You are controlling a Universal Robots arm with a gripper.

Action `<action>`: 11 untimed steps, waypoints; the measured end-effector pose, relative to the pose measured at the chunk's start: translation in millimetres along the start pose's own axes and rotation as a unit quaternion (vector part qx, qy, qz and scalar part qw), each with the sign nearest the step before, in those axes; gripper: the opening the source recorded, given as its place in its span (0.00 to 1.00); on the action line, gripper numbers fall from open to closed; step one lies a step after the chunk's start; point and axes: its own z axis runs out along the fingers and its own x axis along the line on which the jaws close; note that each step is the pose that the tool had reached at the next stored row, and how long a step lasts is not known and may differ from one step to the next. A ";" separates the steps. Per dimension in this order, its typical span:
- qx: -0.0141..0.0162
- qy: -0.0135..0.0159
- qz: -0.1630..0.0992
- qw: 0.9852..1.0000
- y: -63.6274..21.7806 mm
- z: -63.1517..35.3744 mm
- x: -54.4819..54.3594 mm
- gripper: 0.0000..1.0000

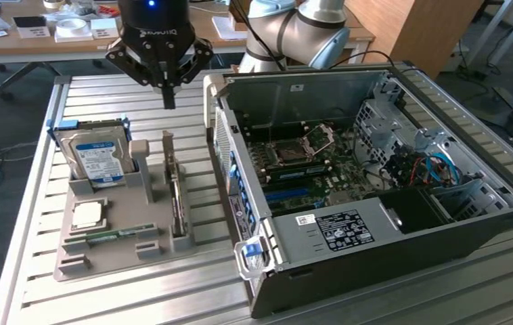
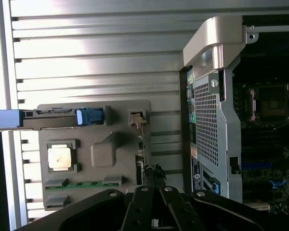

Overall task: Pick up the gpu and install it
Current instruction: 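Reach for the gpu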

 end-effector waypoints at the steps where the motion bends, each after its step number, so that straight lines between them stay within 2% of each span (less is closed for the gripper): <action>1: 0.000 0.000 0.000 1.000 -0.1 0.0 1.3 0.11; 8: 0.000 0.000 0.000 1.000 -1.0 -0.3 13.5 0.11; 11: 0.000 0.000 0.000 1.000 -1.1 -0.4 14.5 0.11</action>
